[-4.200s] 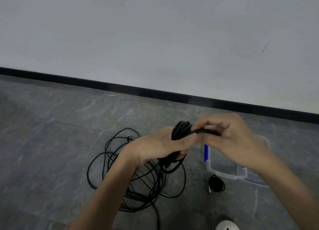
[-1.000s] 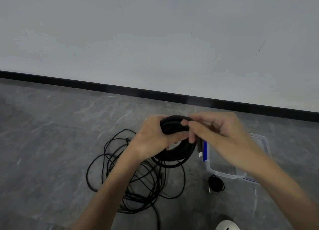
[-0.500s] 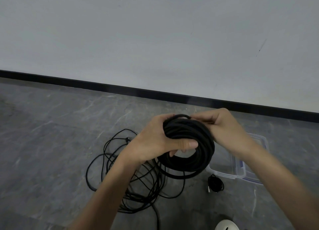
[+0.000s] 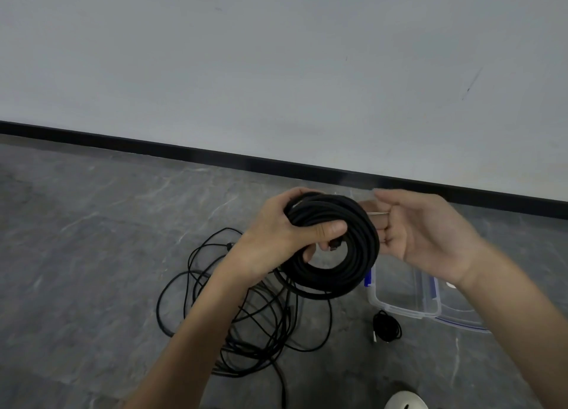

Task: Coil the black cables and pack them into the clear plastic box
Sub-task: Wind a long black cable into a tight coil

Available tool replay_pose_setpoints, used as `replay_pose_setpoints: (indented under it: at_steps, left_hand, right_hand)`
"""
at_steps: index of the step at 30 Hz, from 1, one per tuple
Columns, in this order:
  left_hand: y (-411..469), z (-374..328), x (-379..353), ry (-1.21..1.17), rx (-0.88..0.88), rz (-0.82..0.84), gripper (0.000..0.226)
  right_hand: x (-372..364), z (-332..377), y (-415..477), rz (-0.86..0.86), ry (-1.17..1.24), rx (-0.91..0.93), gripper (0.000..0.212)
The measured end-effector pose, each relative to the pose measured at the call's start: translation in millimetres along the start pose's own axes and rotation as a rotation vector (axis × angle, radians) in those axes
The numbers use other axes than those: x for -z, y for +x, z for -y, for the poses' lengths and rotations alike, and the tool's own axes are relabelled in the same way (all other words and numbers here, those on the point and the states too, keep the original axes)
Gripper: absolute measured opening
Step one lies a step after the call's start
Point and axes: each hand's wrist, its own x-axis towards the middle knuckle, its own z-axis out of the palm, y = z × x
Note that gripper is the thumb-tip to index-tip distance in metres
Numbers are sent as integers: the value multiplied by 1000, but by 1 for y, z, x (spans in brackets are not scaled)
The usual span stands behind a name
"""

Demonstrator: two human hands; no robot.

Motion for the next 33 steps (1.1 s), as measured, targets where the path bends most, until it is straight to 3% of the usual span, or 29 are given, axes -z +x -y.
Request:
replay_pose_setpoints:
  at_steps: [3,6,9,12,20,25,27,30,33]
  left_hand:
    - [0,1,0,16,6,-28,25]
    - [1,5,-3,72,16,-99,26]
    - [3,7,-4,124,17,-170,32]
    - [4,8,-5,177,21,-200,30]
    - [5,8,-6,97,42,-209,26]
    - [5,11,-6,102,63,-262,25]
    - [5,11,-7,107,61,-292,26]
    - [7,11,-7,76,63,-313,27]
    - [7,12,-5,44,84,-310,26]
  right_hand:
    - [-5,-1,-1,78,-103,59,51]
    - [-16,-7,-1,110,-324,156,48]
    - [-23,-11,-2,49,-461,209,45]
    - [-28,-17,0,-21,-561,253,59]
    - [-33,-25,4,-142,-585,430,59]
    - [-31,-35,9,-375,-1012,770,59]
    - [-30,-39,13,-439,-1158,986,43]
    - [-31,-45,19,-490,-1223,1188,25]
    - [-31,-46,21,-497,-1232,1222,19]
